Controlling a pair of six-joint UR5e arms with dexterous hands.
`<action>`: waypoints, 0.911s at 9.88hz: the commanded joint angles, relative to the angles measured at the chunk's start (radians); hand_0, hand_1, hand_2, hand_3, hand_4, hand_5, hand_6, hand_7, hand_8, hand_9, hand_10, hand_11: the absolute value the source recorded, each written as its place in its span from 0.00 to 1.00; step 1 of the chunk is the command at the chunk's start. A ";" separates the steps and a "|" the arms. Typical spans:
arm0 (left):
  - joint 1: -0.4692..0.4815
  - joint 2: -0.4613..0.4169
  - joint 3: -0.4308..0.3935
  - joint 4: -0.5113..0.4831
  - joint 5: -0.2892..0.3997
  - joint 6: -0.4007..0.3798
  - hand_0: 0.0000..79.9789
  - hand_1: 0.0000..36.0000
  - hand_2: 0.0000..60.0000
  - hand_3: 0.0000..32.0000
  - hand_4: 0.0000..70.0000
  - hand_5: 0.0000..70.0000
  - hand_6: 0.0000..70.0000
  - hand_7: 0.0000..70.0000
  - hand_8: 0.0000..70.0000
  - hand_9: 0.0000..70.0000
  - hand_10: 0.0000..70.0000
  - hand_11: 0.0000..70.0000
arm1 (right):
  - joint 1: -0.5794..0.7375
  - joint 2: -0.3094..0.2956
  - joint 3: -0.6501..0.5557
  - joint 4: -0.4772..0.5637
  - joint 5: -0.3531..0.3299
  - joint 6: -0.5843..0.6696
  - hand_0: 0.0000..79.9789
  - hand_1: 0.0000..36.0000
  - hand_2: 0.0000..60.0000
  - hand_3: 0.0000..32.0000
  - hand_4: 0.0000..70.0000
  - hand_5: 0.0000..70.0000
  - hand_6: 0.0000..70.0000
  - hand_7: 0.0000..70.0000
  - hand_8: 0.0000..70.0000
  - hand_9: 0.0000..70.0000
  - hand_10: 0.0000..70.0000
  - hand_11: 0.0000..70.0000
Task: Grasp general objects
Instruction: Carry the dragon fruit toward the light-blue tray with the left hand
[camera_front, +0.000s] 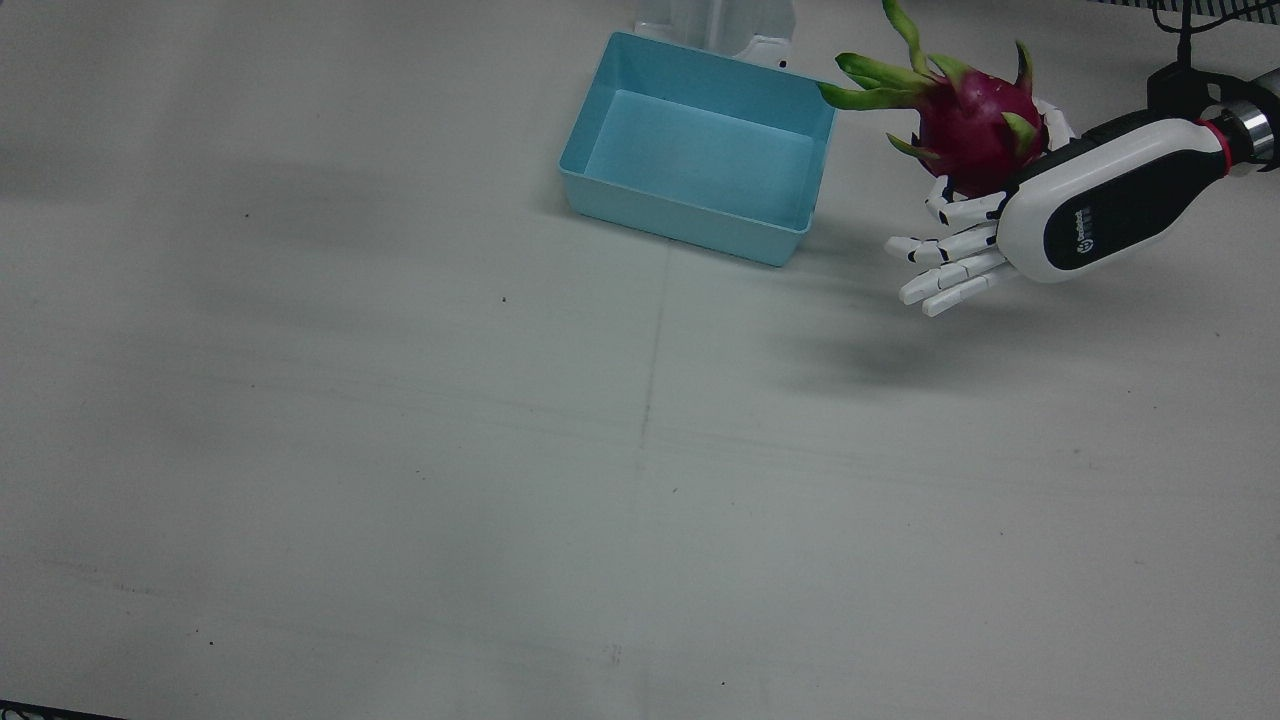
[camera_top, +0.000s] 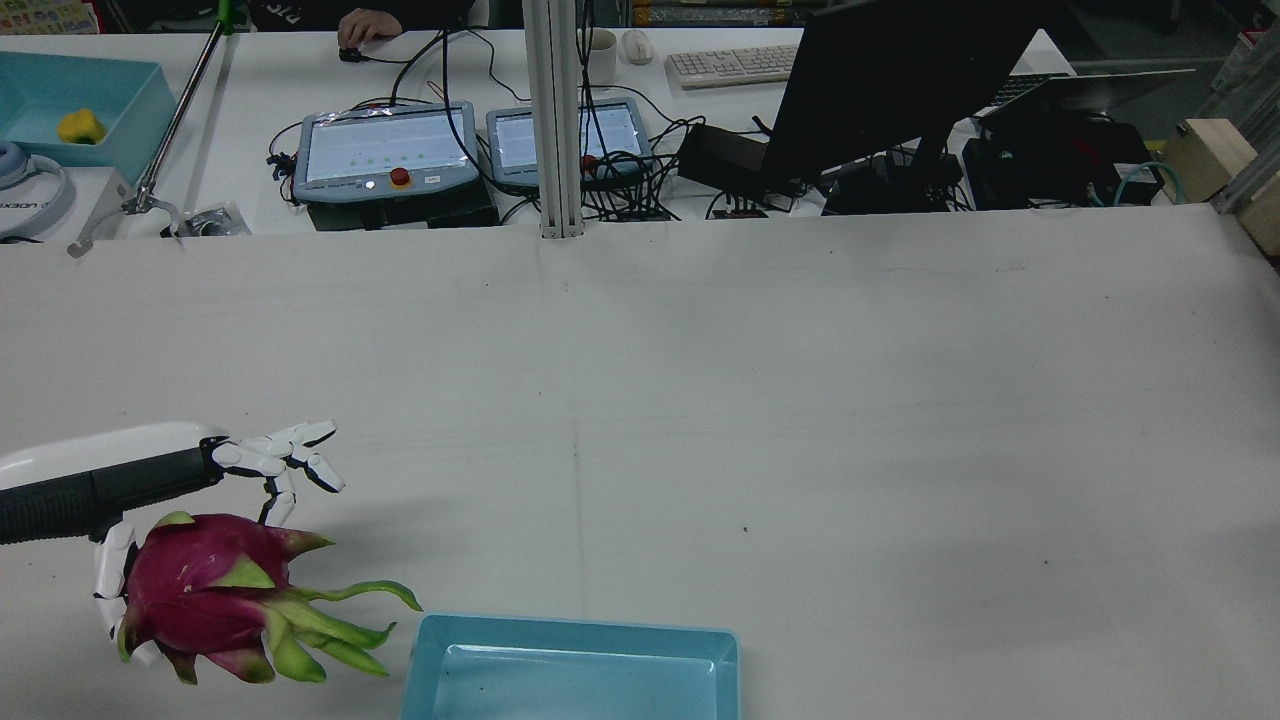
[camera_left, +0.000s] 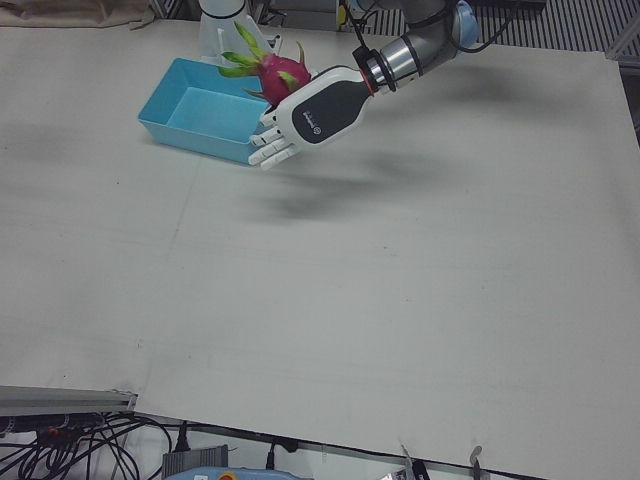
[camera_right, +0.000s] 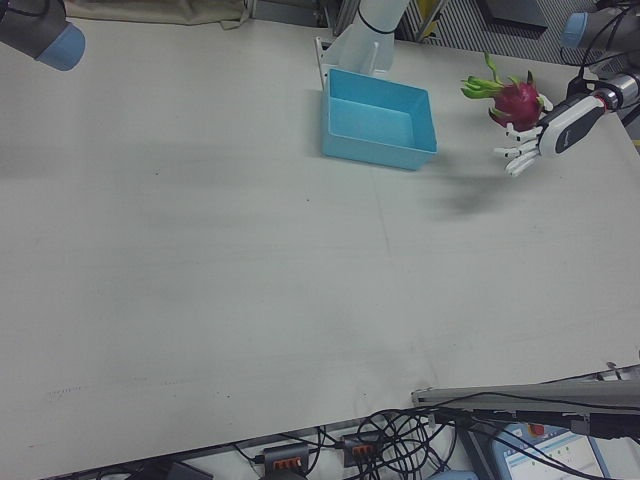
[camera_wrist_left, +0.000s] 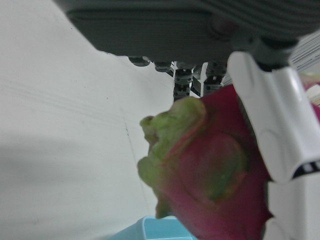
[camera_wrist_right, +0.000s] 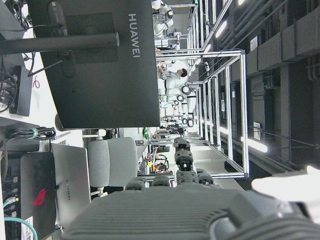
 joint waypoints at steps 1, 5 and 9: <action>0.172 -0.001 -0.010 0.009 -0.143 -0.014 0.89 1.00 1.00 0.00 1.00 1.00 0.17 0.41 0.02 0.06 0.00 0.00 | 0.000 0.000 0.000 0.000 0.000 0.000 0.00 0.00 0.00 0.00 0.00 0.00 0.00 0.00 0.00 0.00 0.00 0.00; 0.335 -0.101 -0.009 0.070 -0.279 -0.028 0.87 1.00 1.00 0.00 1.00 1.00 0.16 0.40 0.02 0.06 0.00 0.00 | 0.000 0.000 0.000 0.000 0.000 0.000 0.00 0.00 0.00 0.00 0.00 0.00 0.00 0.00 0.00 0.00 0.00 0.00; 0.498 -0.315 0.068 0.212 -0.391 -0.014 0.81 1.00 1.00 0.00 1.00 1.00 0.13 0.36 0.01 0.05 0.00 0.00 | 0.000 0.000 0.000 0.000 0.000 0.000 0.00 0.00 0.00 0.00 0.00 0.00 0.00 0.00 0.00 0.00 0.00 0.00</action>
